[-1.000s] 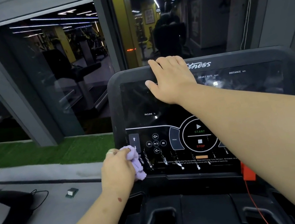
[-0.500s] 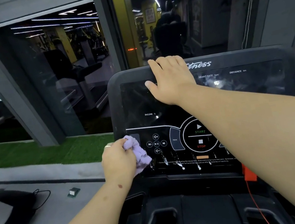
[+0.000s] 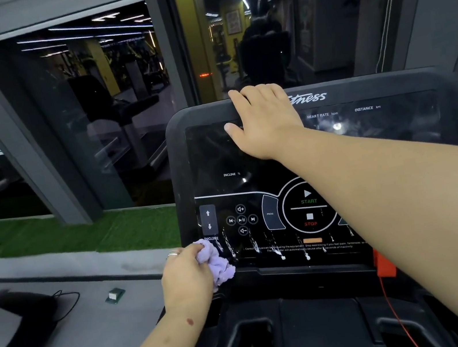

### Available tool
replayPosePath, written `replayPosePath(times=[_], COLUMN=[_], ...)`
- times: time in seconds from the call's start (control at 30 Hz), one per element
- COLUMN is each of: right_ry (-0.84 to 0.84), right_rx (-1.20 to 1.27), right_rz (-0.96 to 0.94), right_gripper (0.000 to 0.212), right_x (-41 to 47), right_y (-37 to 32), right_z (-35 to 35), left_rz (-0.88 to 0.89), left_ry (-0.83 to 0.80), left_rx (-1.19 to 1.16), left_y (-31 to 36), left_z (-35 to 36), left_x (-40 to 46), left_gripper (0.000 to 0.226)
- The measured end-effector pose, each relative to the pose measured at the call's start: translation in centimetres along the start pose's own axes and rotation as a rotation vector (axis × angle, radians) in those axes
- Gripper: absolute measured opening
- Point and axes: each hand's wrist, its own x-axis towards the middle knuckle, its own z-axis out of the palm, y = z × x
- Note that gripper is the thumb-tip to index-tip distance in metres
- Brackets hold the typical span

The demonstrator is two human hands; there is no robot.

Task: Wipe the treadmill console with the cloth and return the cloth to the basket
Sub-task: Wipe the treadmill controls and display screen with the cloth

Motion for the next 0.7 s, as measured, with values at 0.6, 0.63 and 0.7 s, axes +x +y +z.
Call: replayPosePath(times=[0.6, 0.63, 0.7], right_ry=[-0.325, -0.325, -0.341], right_rx=[0.404, 0.382, 0.342], right_rz=[-0.466, -0.473, -0.472], right_gripper=[0.061, 0.063, 0.066], right_x=[-15.9, -15.8, -15.3], right_y=[-11.9, -12.2, -12.5], right_z=[4.4, 4.6, 5.0], left_rz=[0.02, 0.016, 0.006], left_ry=[-0.088, -0.109, -0.162], left_rx=[-0.402, -0.418, -0.443], left_y=[0.5, 0.2, -0.6], left_z=[-1.3, -1.5, -1.6], left_x=[-0.5, -0.4, 0.0], left_gripper=[0.021, 0.028, 0.046])
